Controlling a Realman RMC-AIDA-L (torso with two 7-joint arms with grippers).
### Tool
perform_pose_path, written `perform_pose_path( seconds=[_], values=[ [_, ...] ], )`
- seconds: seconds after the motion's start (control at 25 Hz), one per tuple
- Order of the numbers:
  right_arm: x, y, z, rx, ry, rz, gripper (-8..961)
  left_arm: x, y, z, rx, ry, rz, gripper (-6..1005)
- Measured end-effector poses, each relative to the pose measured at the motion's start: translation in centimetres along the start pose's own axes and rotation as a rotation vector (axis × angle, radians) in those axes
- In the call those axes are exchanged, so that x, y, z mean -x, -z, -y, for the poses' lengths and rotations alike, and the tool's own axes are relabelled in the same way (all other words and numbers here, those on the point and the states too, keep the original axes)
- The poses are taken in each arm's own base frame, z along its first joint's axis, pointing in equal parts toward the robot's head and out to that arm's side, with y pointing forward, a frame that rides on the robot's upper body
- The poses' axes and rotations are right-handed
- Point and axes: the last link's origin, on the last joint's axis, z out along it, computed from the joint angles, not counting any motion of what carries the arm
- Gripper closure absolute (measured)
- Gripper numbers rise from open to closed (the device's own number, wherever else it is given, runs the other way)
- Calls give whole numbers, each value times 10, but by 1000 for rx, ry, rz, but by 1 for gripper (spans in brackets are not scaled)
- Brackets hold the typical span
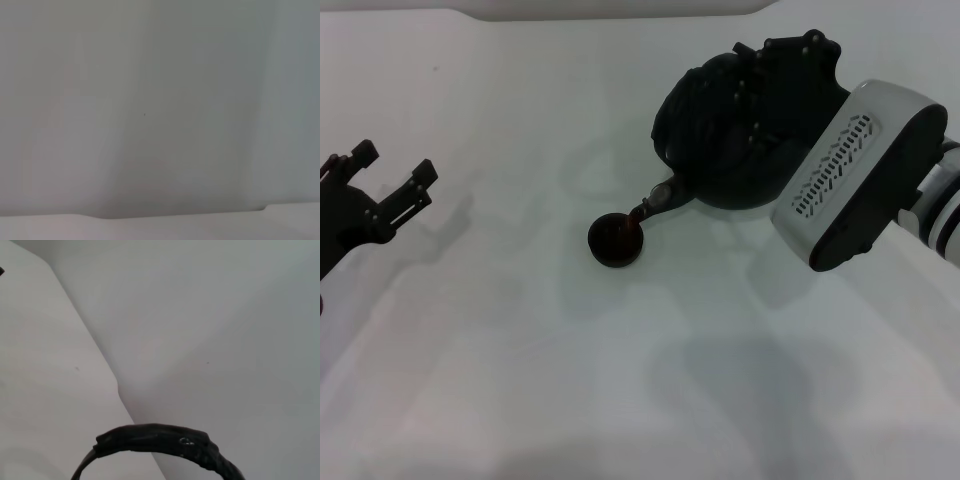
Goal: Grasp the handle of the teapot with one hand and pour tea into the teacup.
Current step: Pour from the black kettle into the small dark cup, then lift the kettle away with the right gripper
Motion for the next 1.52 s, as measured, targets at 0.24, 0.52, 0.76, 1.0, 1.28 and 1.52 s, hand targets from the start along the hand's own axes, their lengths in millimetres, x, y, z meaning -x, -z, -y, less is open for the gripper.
perform_pose_path(
  seconds=[0.24,0.52,0.76,1.0,1.28,1.52],
  values=[
    [0,0,1,-2,1,0,843,0,-1,1,-6,-2,7,138],
    [-2,0,0,-1,-3,-5,843,-1,-4,2,-1,-5,7,138],
    [-3,0,0,-1,-11,-9,845,-1,-4,1,0,-6,8,138],
    [-3,0,-1,1,-9,-9,845,-1,-4,1,1,-6,9,137],
    [-4,0,-1,3,-7,-11,845,1,-3,1,-2,-1,10,137],
    [-4,0,-1,1,-7,-12,844,1,-3,1,-5,2,10,137]
  ],
)
